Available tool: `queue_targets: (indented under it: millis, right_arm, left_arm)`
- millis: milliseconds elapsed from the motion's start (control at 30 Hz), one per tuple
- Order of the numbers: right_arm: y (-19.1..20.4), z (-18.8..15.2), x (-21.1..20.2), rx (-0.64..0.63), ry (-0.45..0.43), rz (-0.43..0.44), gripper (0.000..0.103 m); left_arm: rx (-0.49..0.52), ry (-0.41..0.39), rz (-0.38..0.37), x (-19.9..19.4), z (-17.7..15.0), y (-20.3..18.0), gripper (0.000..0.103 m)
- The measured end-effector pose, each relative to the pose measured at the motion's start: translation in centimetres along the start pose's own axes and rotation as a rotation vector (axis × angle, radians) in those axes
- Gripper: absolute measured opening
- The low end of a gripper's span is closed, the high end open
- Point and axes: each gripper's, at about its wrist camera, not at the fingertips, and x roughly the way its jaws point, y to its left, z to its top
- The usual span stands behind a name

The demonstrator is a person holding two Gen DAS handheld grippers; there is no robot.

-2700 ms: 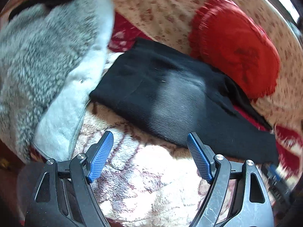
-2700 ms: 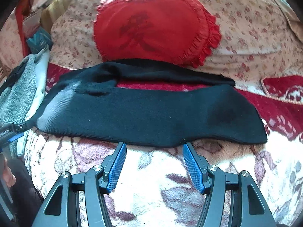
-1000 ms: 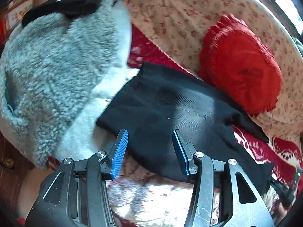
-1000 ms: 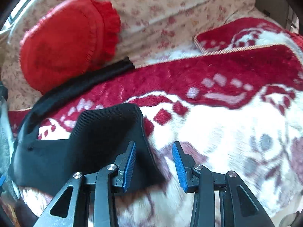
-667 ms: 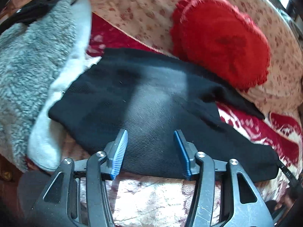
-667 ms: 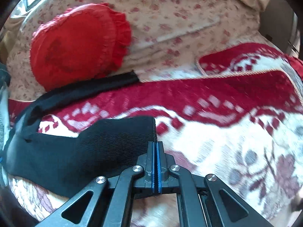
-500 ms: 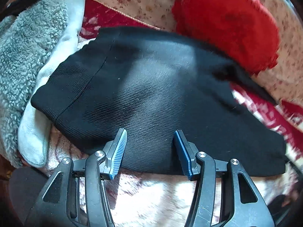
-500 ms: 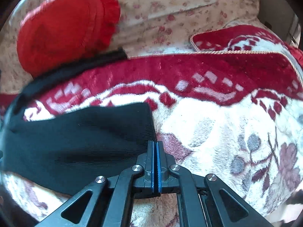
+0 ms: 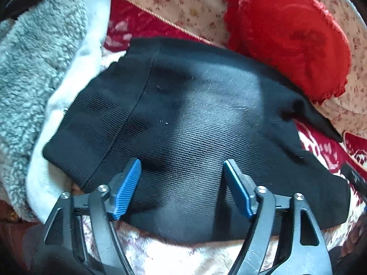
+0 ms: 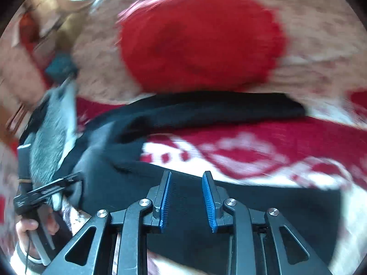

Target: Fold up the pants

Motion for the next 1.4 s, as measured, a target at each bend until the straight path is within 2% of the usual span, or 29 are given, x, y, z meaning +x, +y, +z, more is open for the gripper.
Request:
queue_targets:
  millis: [100, 167, 233, 300, 367, 467, 567, 733, 833, 933, 1000, 1033, 1133, 1233, 1333, 1400]
  right_arm:
    - [3.2, 1.6, 2.9, -0.086, 0.028, 0.020, 0.026]
    - [5.2, 3.8, 4.4, -0.144, 0.024, 0.062, 0.026]
    - [7.1, 5.9, 5.5, -0.207, 0.011, 0.080, 0.030]
    - [8.6, 7.9, 7.2, -0.275, 0.015, 0.085, 0.038]
    - [9.6, 10.1, 9.8, -0.332, 0.053, 0.073, 0.038]
    - [9.8, 12.4, 13.4, -0.372, 0.097, 0.055, 0.038]
    - [9.8, 13.7, 16.2, -0.448, 0.147, 0.054, 0.038]
    - [10.3, 14.8, 20.4, -0.621, 0.253, 0.054, 0.042]
    - [9.9, 14.9, 21.9, -0.624, 0.297, 0.092, 0.042]
    - [9.4, 14.7, 21.7, -0.589, 0.277, 0.150, 0.028]
    - [10.0, 13.7, 21.0, -0.629, 0.235, 0.135, 0.013]
    - [10.2, 13.5, 20.6, -0.644, 0.214, 0.116, 0.010]
    - [10.4, 13.4, 18.0, -0.620, 0.148, 0.103, 0.008]
    - [11.4, 12.5, 13.2, -0.622, 0.048, 0.096, 0.007]
    - [12.5, 10.3, 8.1, -0.620, -0.040, 0.107, 0.007]
    - [13.4, 7.6, 3.8, -0.631, -0.100, 0.116, 0.007]
  left_arm:
    - [0.021, 0.003, -0.004, -0.2, 0.8, -0.1, 0.079]
    - [0.012, -0.019, -0.029, -0.4, 2.1, 0.2, 0.079]
    - [-0.003, -0.033, -0.037, -0.3, 3.7, 0.6, 0.079]
    - [-0.027, -0.035, -0.027, 0.2, 5.6, 1.2, 0.079]
    - [-0.028, -0.020, -0.012, 1.4, 7.3, 1.5, 0.079]
    - [-0.026, 0.005, 0.012, 3.3, 9.1, 2.0, 0.079]
    - [-0.034, 0.049, 0.004, 5.0, 10.4, 2.5, 0.079]
    - [-0.032, 0.027, -0.022, 6.1, 11.1, 2.6, 0.089]
    - [-0.031, 0.016, -0.020, 6.6, 11.6, 2.5, 0.093]
    - [-0.035, 0.001, -0.013, 6.8, 11.6, 2.4, 0.096]
    - [-0.035, -0.004, -0.012, 6.9, 11.7, 2.5, 0.096]
    - [-0.036, -0.004, -0.018, 6.8, 11.8, 2.5, 0.096]
    - [-0.080, -0.015, -0.063, 5.4, 11.8, 3.7, 0.095]
    - [-0.164, -0.061, -0.114, 2.6, 11.1, 5.7, 0.095]
    - [-0.203, -0.128, -0.134, -0.7, 9.6, 7.8, 0.095]
    - [-0.227, -0.160, -0.136, -2.6, 8.2, 9.3, 0.095]
